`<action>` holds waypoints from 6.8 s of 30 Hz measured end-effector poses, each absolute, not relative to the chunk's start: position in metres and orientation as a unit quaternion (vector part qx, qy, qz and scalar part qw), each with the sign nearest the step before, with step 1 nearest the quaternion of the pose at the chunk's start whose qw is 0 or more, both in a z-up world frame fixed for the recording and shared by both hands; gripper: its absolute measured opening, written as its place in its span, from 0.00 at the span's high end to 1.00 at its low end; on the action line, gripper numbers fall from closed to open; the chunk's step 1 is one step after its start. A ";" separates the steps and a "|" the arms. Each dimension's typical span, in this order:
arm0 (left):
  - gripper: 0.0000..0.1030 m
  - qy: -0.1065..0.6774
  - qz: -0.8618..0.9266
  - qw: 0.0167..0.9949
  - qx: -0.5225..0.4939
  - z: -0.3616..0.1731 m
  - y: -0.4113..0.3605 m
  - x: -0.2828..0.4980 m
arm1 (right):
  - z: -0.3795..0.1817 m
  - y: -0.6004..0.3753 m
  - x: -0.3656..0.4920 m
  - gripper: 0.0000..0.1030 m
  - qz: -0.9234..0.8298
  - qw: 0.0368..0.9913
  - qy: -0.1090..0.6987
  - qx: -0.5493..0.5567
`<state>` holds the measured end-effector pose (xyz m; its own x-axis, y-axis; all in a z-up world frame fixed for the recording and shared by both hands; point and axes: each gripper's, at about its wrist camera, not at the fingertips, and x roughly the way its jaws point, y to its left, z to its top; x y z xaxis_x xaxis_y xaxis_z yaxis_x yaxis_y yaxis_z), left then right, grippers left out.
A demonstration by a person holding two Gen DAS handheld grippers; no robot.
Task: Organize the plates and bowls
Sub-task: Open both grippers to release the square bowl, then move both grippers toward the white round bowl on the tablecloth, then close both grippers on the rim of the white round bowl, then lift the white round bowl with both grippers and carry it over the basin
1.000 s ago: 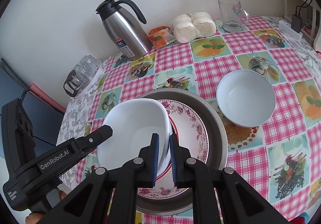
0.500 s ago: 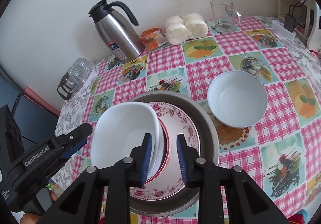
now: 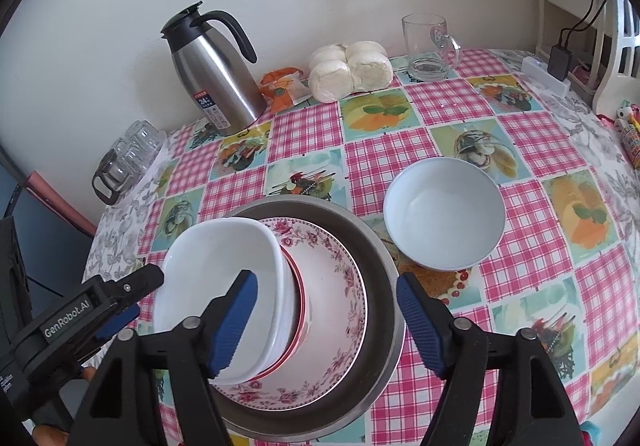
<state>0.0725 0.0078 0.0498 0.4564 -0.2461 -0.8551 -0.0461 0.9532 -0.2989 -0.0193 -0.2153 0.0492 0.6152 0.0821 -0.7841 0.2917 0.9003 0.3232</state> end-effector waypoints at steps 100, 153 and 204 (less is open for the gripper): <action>0.03 0.501 -0.177 0.831 -0.164 0.028 -0.201 0.023 | -0.040 -0.386 -0.032 0.43 -0.083 0.823 0.428 0.363; 0.63 0.564 -0.196 0.795 -0.107 -0.022 -0.226 0.041 | -0.061 -0.402 -0.037 0.91 -0.111 0.798 0.463 0.368; 0.85 0.454 -0.211 0.837 -0.220 0.079 -0.048 0.040 | 0.075 -0.256 -0.022 0.89 0.023 0.881 0.390 0.268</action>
<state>0.0400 -0.0482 0.0788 0.4987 -0.5539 -0.6668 0.1539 0.8136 -0.5608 -0.0216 -0.2563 0.0745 0.6944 0.2504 -0.6746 0.1681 0.8551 0.4905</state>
